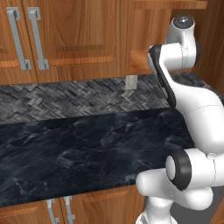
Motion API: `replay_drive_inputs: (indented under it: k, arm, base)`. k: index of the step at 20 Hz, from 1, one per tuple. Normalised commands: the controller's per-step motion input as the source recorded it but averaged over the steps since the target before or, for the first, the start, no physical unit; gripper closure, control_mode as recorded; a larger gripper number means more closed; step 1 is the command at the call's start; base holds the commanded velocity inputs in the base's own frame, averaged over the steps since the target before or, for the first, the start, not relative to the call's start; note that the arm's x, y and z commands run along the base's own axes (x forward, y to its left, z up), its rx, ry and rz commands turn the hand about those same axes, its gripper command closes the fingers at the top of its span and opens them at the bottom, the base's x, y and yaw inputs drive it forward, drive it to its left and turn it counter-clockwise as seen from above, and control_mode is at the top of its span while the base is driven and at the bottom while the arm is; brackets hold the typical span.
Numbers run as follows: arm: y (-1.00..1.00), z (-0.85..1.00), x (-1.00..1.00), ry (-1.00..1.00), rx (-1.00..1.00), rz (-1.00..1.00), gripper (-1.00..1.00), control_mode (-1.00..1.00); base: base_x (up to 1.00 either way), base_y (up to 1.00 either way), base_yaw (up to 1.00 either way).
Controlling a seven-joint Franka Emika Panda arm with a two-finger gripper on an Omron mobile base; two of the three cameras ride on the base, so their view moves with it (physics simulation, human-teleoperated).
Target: Open the cabinet. Pick the dish brush and place it next to the sink. Then close the cabinet.
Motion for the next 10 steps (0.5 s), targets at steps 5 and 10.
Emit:
replay_drive_inputs:
  k: [5, 10]
  arm:
    - [-0.1, -0.15, 0.87, 0.0, 0.0, 0.06, -1.0, -1.0]
    - [-0.36, -0.16, 0.62, 0.0, 0.0, 0.11, -1.0, -1.0]
  base:
    - [0.0, 0.0, 0.0]
    - [0.0, 0.0, 0.0]
